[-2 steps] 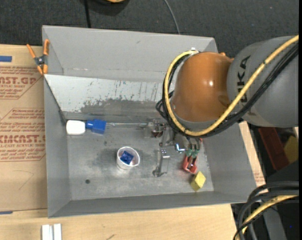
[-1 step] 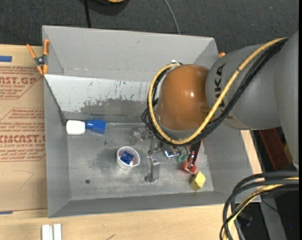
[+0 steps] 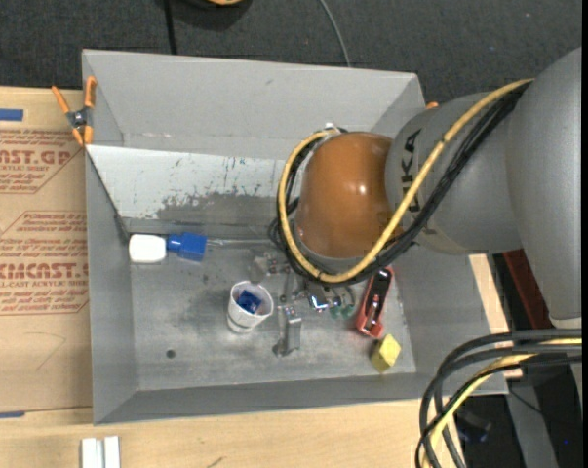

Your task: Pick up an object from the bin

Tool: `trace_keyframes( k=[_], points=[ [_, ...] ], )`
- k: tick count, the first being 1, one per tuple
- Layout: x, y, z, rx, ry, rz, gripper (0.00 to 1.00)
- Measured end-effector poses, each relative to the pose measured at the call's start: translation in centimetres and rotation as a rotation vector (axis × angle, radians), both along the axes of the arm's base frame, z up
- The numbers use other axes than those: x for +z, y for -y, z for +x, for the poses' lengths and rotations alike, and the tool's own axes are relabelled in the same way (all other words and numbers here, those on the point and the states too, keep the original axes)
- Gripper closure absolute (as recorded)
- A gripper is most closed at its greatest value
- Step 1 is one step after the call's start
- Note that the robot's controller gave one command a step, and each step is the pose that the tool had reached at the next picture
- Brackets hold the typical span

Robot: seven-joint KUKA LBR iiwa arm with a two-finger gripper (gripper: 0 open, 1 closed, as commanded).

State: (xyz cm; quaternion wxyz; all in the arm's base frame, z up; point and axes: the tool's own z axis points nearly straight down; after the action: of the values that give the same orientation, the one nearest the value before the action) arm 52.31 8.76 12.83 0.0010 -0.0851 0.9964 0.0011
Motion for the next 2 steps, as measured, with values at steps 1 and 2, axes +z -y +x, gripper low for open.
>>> trace_keyframes(
  k=[1, 2],
  points=[
    [-0.52, -0.07, 0.84, -0.229, 0.004, 0.001, 0.00],
    [-1.28, 0.23, 1.48, -0.157, 0.002, 0.000, 0.00]
  ],
)
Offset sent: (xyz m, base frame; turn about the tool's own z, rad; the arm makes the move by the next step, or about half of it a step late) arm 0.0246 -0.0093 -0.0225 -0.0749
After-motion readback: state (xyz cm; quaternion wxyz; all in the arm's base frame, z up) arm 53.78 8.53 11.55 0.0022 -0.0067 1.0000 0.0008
